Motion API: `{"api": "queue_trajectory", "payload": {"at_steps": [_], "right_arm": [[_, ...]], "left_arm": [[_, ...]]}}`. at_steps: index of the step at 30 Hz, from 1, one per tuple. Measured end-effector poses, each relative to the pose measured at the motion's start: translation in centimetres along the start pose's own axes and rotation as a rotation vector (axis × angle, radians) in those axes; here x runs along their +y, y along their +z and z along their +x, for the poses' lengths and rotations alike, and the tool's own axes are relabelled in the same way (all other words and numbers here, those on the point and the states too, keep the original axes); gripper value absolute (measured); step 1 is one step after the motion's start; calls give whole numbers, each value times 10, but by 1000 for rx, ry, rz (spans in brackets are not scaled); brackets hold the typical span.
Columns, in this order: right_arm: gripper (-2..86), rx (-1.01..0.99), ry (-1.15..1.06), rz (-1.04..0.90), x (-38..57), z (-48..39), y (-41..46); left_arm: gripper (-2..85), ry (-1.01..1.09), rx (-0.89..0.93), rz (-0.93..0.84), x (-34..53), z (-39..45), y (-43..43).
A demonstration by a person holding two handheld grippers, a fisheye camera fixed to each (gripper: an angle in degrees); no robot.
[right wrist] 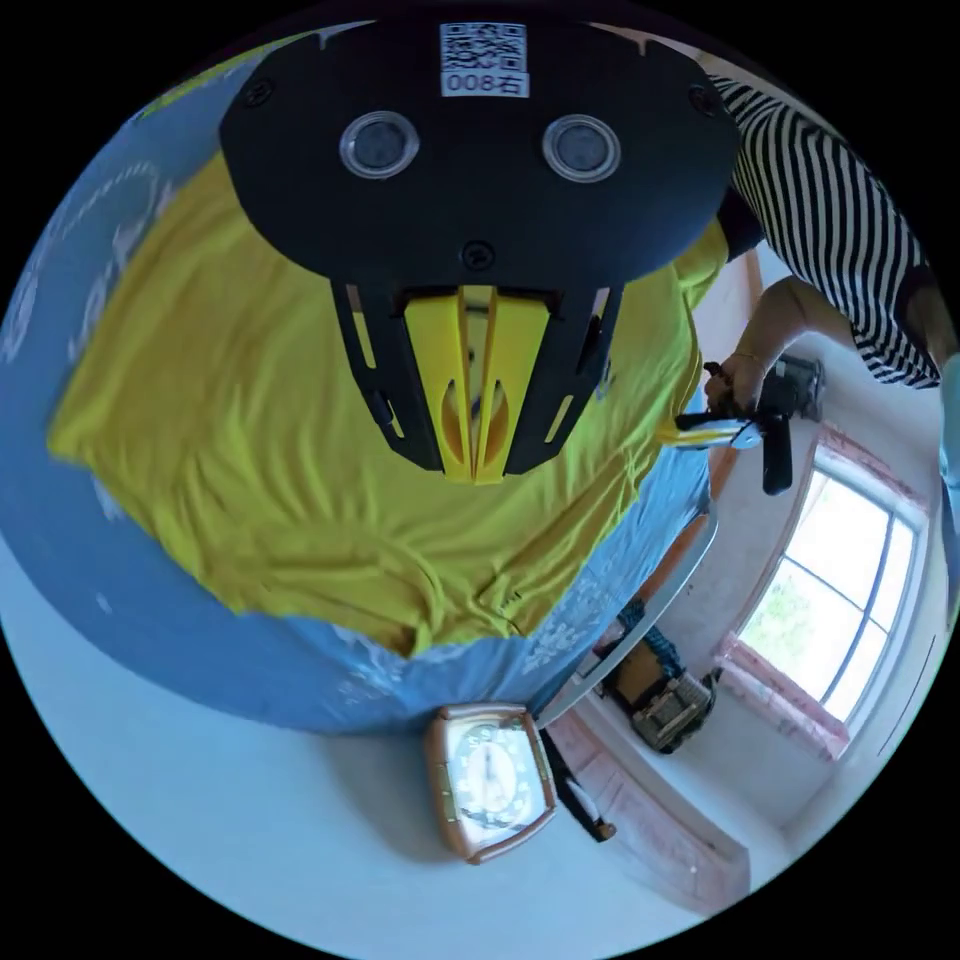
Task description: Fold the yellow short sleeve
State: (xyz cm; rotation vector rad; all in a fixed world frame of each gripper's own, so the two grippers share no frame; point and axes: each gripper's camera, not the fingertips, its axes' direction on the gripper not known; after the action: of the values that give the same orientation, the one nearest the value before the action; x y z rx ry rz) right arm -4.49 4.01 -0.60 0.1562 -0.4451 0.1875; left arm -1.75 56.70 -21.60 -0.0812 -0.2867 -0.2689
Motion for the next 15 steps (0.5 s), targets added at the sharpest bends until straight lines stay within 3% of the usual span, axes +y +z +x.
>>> {"api": "queue_trajectory", "payload": {"at_steps": [5,15], "right_arm": [[2,46,238,-67,177,24,-51],[11,35,337,-127,340,30,-66]], "left_arm": [[20,-32,77,-41,36,-3,-12],[36,-32,76,-124,96,-10,-28]]}}
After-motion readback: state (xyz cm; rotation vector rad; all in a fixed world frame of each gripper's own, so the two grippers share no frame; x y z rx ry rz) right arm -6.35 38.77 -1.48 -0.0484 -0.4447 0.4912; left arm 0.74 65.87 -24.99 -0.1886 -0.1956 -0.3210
